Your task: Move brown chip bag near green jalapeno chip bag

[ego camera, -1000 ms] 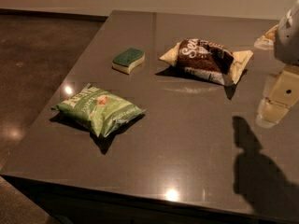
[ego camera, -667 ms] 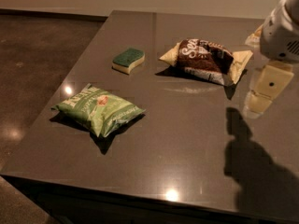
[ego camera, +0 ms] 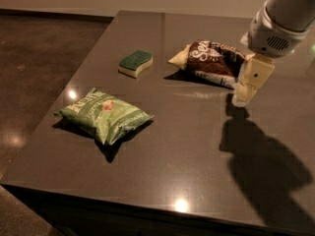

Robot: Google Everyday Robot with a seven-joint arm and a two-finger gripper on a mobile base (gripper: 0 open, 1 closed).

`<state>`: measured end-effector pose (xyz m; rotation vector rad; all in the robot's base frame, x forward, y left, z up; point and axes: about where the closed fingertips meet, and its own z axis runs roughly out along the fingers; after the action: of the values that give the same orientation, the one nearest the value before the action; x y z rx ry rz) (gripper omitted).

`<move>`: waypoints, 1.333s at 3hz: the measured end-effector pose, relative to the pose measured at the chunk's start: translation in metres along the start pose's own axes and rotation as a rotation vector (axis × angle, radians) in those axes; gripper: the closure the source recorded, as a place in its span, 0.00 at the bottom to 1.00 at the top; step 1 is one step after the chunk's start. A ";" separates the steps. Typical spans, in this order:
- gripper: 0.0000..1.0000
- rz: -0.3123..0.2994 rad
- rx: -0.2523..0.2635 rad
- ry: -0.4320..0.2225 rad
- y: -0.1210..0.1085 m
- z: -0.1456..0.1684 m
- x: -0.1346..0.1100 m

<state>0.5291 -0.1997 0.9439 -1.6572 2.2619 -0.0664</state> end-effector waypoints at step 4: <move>0.00 0.121 0.071 0.033 -0.101 0.063 -0.004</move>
Offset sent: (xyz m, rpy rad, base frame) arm 0.1025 -0.0207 -0.0269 -0.0224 -0.0332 -0.1444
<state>0.6418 -0.2183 0.9093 -1.4913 2.3500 -0.1446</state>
